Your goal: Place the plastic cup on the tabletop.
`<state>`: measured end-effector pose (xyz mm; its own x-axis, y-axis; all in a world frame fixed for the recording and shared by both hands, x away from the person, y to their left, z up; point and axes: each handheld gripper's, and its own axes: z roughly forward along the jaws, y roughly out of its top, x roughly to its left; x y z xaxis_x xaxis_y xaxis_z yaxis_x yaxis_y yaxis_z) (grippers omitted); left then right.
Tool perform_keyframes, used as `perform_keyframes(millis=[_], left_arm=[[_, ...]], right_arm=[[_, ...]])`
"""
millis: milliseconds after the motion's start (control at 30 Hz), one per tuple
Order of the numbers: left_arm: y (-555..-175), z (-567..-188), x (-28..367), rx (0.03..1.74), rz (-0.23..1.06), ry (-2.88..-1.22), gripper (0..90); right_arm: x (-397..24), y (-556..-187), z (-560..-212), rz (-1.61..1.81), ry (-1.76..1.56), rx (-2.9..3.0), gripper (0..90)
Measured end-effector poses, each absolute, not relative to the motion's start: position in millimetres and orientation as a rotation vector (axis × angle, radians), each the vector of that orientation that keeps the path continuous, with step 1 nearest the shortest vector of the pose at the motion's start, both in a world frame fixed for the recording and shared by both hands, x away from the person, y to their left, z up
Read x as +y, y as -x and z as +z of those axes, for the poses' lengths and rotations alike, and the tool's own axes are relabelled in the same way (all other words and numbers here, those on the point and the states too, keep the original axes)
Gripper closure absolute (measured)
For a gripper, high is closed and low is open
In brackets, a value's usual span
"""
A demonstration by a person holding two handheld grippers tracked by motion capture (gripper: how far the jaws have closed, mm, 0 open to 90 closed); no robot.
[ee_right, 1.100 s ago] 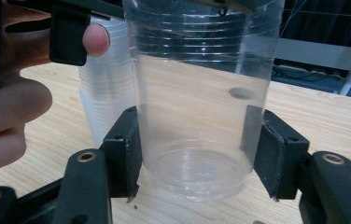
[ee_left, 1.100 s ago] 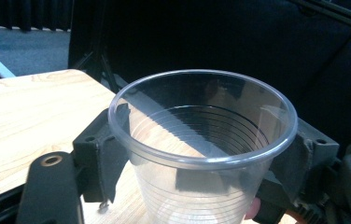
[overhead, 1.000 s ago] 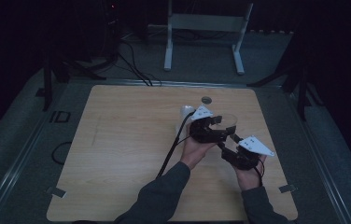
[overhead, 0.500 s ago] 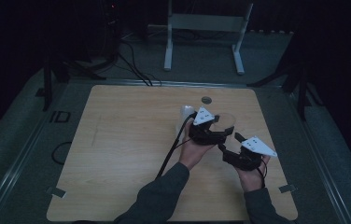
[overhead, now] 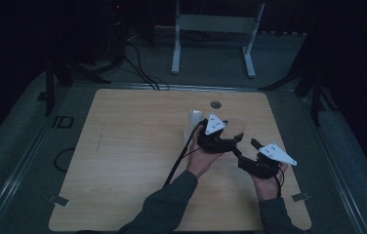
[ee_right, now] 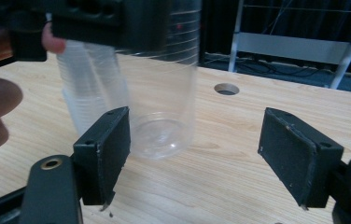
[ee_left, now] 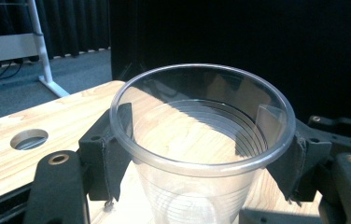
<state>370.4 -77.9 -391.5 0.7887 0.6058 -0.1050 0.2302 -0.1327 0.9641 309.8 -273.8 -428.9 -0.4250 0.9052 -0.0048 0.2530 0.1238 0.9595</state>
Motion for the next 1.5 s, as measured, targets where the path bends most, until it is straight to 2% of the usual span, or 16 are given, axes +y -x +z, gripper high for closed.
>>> perform_keyframes(millis=[400,1067,1500], left_arm=[[-369,-408,-72,0.670,0.400,-1.721,29.3],[-360,-473,-80,0.666,0.439,-1.816,28.5],[-358,-487,-83,0.672,0.423,-1.858,24.1]], right_arm=[[-285,-309,-427,1.324,-1.153,1.728,25.5],[-300,-304,-418,1.355,-1.209,1.578,25.9],[-300,-303,-419,1.359,-1.201,1.579,25.9]])
